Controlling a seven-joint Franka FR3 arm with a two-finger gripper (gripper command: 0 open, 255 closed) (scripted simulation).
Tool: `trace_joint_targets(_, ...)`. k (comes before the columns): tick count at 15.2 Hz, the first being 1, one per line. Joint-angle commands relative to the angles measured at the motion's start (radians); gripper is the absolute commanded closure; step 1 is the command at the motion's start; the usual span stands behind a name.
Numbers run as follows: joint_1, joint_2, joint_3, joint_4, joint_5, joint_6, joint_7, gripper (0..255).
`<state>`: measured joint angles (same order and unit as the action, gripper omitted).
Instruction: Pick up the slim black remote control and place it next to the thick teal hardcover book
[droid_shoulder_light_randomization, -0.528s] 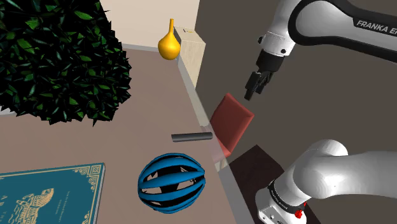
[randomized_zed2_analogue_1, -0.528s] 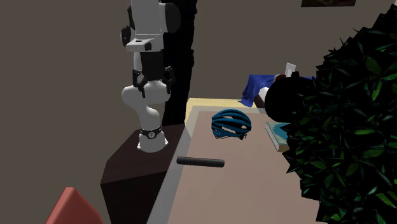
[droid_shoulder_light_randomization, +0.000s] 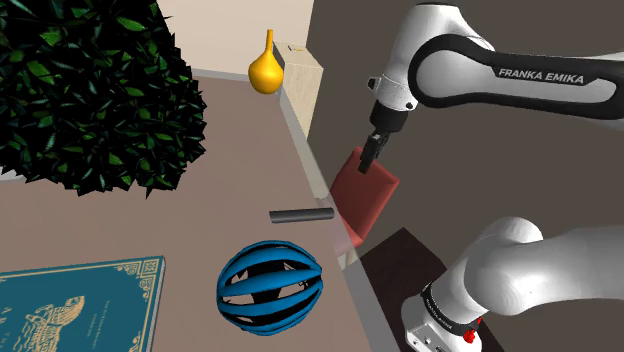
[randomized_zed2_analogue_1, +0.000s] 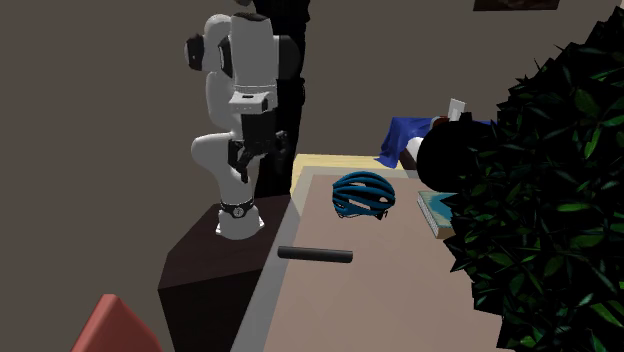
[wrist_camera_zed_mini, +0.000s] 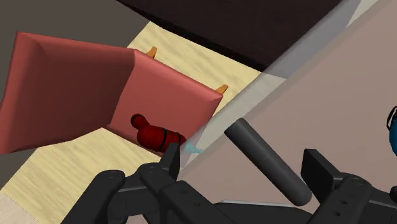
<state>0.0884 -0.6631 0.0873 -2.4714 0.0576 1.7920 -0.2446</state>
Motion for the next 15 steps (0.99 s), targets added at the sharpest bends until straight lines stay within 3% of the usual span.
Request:
trace_joint_targets(1,0.028,0.053,0.014,-0.010,-0.003,0.074,-0.049,0)
trace_joint_targets(15,0.178,0.443,0.118,-0.051,-0.078,0.566,-0.344,0)
